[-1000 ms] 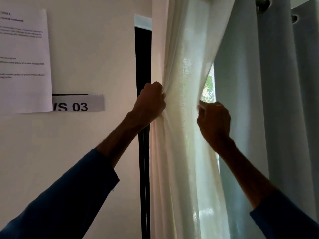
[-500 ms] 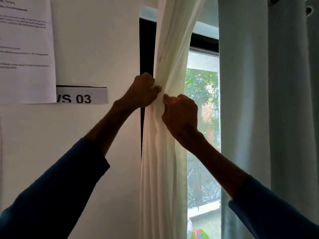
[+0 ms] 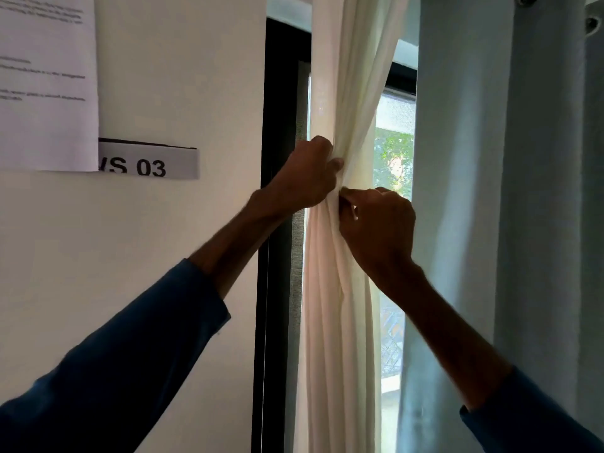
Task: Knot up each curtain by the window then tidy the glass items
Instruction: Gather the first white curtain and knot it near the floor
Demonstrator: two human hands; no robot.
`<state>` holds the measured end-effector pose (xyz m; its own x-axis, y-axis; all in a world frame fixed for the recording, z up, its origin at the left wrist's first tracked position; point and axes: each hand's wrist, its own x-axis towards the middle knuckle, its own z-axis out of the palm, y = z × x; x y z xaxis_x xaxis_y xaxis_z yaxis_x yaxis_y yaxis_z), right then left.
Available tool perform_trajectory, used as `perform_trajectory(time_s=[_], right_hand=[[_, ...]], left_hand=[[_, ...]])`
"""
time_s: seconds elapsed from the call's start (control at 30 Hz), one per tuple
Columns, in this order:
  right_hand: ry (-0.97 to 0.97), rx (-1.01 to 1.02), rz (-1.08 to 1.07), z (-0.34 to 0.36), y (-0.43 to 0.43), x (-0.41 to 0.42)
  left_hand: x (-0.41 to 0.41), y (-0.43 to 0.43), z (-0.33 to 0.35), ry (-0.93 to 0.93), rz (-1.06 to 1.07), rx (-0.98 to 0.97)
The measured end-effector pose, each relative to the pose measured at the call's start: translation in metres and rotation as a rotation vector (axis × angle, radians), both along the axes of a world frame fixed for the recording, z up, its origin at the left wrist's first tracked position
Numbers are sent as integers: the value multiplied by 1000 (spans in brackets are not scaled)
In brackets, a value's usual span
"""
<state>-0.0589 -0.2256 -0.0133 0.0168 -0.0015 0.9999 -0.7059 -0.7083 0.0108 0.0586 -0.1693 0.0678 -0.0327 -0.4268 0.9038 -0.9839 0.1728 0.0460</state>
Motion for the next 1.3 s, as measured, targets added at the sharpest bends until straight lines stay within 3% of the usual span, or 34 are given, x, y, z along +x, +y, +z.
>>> perform_trajectory(time_s=[0.27,0.43,0.53,0.63,0.83,0.97,1.07,1.17,1.3], right_hand=[[-33,-16,166,1,7,-1],[-23,-46,166,-6,11,3],[18,-79,168,-14,15,5],[49,-77,239,-19,18,7],[44,59,479,-8,3,-14],[-126,292,618,12,-23,-30],[-166,606,757,27,-50,-35],[-96,926,1120,35,-54,-35],[14,1146,1540,35,-48,-33]], left_hand=[[-4,5,-3,-62,11,84],[-4,11,-2,-52,-104,184],[-6,5,-4,109,-221,123],[-11,0,-7,221,-114,-14],[-3,-10,-13,232,-40,-104],[-2,-10,-13,246,-76,-43],[2,-8,-14,322,-199,17],[7,2,-15,399,-359,101],[18,14,-15,504,-582,215]])
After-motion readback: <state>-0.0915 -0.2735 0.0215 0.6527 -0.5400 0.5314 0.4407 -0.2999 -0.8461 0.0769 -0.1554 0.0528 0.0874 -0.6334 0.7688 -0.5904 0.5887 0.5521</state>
